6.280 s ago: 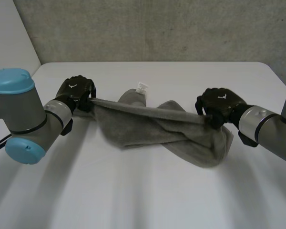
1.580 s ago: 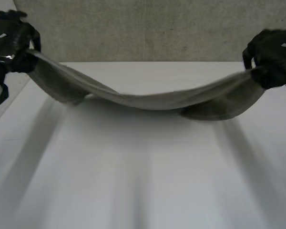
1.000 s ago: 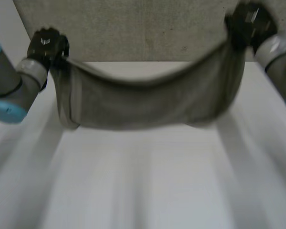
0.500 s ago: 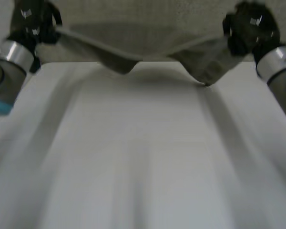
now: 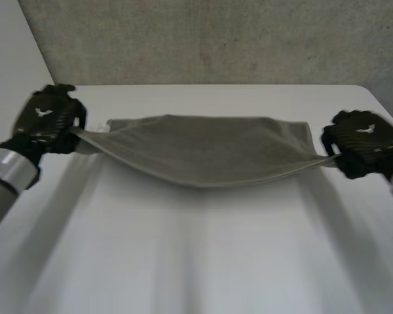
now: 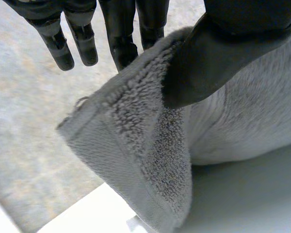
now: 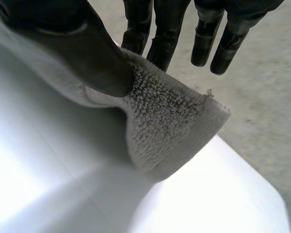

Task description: Fold the towel.

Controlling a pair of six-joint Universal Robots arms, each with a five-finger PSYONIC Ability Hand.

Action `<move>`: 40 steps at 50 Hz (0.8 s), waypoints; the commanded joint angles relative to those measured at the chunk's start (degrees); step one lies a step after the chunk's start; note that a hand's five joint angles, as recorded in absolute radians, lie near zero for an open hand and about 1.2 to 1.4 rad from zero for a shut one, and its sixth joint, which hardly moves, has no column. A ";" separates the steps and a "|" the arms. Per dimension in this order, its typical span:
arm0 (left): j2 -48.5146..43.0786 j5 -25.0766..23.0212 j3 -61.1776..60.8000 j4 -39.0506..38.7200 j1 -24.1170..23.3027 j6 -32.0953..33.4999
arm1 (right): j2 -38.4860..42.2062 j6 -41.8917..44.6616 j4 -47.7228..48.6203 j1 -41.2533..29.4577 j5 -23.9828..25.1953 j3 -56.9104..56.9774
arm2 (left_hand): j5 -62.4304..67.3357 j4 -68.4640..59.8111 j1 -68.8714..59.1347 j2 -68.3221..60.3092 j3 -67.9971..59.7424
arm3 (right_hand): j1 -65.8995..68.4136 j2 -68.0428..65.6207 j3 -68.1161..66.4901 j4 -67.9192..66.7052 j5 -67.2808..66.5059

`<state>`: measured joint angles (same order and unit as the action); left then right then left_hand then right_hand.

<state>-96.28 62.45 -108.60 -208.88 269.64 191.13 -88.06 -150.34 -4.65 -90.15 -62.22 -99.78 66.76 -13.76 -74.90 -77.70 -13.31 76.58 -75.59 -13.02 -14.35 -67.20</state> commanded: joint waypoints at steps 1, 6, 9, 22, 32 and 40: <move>10.58 -3.73 -4.51 4.62 5.81 -0.41 | -8.10 -0.22 -7.66 7.98 8.43 1.16 | 3.24 3.76 -5.10 -2.30 3.31 | 3.42 -4.41 3.02 4.35 -2.80; 9.62 -7.70 -5.22 4.53 5.72 -0.59 | -0.13 -0.04 -7.74 8.07 10.72 5.27 | 3.24 3.76 -5.10 -2.30 3.31 | 3.42 -4.41 3.02 4.35 -2.80; 4.08 -7.87 -3.55 4.18 3.53 -0.23 | 3.42 0.13 -7.92 7.45 10.10 7.93 | 3.24 3.76 -5.10 -2.30 3.31 | 3.42 -4.41 3.02 4.35 -2.80; -20.27 -0.32 17.19 5.50 -3.50 3.19 | 25.02 0.84 -7.48 -0.46 2.01 24.35 | 3.24 3.76 -5.10 -2.30 3.31 | 3.42 -4.41 3.02 4.35 -2.80; -33.43 2.23 34.05 10.33 -5.35 6.62 | 31.53 -0.22 -1.43 -2.74 -2.45 29.19 | 3.24 3.76 -5.10 -2.30 3.31 | 3.42 -4.41 3.02 4.35 -2.80; -40.91 4.25 43.10 12.09 -6.05 6.62 | 36.89 -1.27 3.59 -3.80 -4.75 32.88 | 3.24 3.76 -5.10 -2.30 3.31 | 3.42 -4.41 3.02 4.35 -2.80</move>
<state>-132.45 65.36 -71.28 -198.06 263.96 197.93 -54.60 -151.08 -4.08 -93.44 -65.80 -69.35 66.76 -13.76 -74.90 -77.70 -13.31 76.58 -75.59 -13.02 -14.35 -67.20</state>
